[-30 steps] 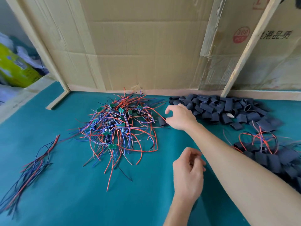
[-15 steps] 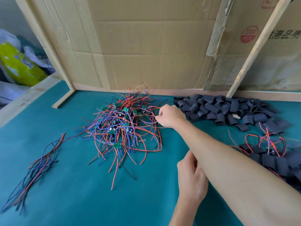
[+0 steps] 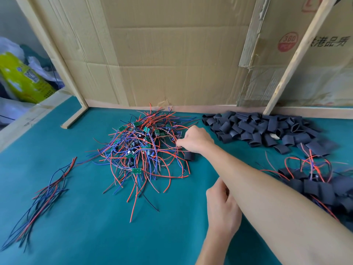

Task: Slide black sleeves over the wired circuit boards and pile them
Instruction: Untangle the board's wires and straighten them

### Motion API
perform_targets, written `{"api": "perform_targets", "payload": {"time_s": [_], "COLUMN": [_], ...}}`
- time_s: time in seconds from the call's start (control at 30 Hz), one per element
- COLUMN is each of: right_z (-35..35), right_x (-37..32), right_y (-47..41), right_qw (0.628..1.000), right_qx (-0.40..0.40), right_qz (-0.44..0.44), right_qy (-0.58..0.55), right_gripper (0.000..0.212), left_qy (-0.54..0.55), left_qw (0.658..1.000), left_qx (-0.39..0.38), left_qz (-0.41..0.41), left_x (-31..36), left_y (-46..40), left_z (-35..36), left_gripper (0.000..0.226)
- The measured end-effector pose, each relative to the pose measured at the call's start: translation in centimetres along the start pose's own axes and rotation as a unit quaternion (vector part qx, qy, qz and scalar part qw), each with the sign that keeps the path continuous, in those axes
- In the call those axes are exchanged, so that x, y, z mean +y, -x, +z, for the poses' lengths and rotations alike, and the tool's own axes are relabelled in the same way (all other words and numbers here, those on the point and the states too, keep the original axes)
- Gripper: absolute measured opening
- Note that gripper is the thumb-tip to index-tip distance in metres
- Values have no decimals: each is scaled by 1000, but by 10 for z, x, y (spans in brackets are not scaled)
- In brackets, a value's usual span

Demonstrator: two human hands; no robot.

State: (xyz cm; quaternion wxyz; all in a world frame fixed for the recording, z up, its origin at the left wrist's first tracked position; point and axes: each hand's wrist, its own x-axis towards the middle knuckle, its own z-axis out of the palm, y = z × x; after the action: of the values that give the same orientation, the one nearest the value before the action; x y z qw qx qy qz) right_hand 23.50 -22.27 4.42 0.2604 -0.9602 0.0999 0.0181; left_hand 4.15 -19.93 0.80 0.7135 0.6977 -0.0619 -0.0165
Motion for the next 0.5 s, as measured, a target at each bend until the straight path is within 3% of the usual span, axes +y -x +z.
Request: {"api": "perform_targets", "payload": {"time_s": [0.17,0.37,0.5], "right_z": [-43,-105,-97], "right_x": [4,51,103], "right_y": [17,75,140], "right_qw": [983,911,885], "right_qx": [5,-45,-87], "right_qz": [19,0,4], "right_qy": [-180,-410,-457], "right_gripper": [26,22,20], "left_qy": [-4,36,89], "left_qw": [1000,999,996], "left_qx": [4,15,23], "left_qz": [9,4,3], "left_x": [-5,-8,-4], "left_y": [-2,-2,-3], "left_z": [2,4,4], "left_gripper": [31,19,31]}}
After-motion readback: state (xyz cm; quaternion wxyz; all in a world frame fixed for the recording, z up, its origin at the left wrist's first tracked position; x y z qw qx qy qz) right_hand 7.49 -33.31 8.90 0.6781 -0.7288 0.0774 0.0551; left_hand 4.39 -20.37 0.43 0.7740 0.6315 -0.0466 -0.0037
